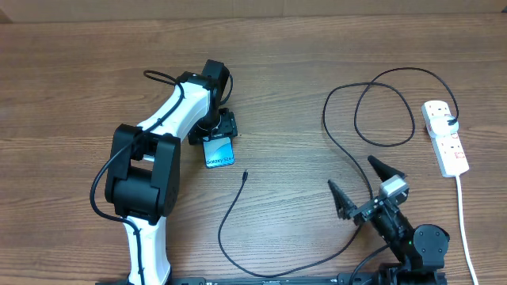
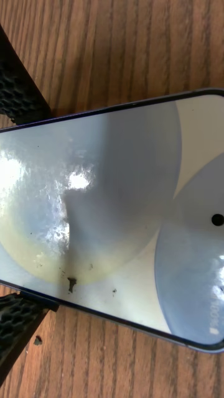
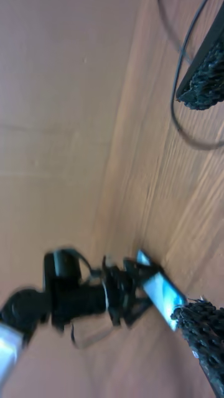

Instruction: Plug charger to phone and switch on socket

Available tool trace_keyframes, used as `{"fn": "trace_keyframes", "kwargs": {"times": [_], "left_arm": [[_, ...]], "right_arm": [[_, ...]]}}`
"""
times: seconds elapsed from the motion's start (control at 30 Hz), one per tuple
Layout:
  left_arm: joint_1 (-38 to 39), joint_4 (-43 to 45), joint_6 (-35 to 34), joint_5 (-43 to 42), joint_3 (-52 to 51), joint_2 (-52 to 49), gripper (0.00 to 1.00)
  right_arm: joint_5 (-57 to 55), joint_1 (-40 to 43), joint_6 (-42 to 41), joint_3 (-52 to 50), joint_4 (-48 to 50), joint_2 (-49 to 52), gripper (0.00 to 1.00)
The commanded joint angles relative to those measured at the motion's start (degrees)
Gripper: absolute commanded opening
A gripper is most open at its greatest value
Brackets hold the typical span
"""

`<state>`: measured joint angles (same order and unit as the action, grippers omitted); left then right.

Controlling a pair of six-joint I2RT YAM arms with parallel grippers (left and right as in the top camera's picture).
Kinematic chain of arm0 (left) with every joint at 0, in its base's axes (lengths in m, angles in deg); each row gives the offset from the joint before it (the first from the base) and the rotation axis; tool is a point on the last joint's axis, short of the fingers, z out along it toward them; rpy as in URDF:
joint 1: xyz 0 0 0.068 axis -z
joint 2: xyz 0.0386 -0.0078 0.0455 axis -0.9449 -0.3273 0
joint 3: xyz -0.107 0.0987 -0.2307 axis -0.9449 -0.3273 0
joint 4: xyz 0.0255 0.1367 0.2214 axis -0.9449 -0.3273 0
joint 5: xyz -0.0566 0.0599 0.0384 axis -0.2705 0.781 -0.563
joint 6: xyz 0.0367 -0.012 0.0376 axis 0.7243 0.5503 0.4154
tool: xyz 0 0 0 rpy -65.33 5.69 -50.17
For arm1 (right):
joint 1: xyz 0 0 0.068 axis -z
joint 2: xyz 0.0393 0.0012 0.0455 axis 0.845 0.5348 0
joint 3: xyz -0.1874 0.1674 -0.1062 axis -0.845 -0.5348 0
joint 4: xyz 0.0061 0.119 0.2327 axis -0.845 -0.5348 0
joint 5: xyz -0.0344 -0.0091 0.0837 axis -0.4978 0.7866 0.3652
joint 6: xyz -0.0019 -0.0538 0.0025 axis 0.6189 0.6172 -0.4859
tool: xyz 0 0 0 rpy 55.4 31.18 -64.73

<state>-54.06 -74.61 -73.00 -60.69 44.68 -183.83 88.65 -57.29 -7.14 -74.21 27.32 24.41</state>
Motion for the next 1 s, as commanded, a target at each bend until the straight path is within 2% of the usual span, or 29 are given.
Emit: {"fn": "trace_keyframes", "kwargs": {"times": [0.0,0.1,0.23,0.4,0.73,0.9,0.97], "left_arm": [[0.1,0.2,1.8,-5.3,0.3,-1.7,0.76],[0.0,0.2,2.8,-8.8,0.4,-1.7,0.71],[-0.1,0.2,3.4,-11.8,0.4,-1.7,0.69],[-0.5,0.2,5.5,-17.2,0.4,-1.7,0.68],[-1.5,0.2,8.4,-26.8,0.4,-1.7,0.69],[-1.5,0.2,9.3,-29.3,0.4,-1.7,0.68],[-1.5,0.2,9.3,-29.3,0.4,-1.7,0.69]], "right_arm": [[10.3,0.1,-0.2,-0.5,0.4,-0.5,1.00],[10.9,0.1,-6.8,-0.5,-0.2,-0.5,1.00],[11.0,0.2,-16.1,2.5,-0.4,0.2,1.00],[10.9,0.2,-18.0,13.1,-5.2,7.6,1.00],[11.2,0.1,-15.2,44.9,-33.3,43.8,1.00],[20.4,0.1,-15.6,48.7,-33.1,58.8,1.00],[22.3,-0.2,-15.6,48.7,-32.1,64.0,0.73]]}}
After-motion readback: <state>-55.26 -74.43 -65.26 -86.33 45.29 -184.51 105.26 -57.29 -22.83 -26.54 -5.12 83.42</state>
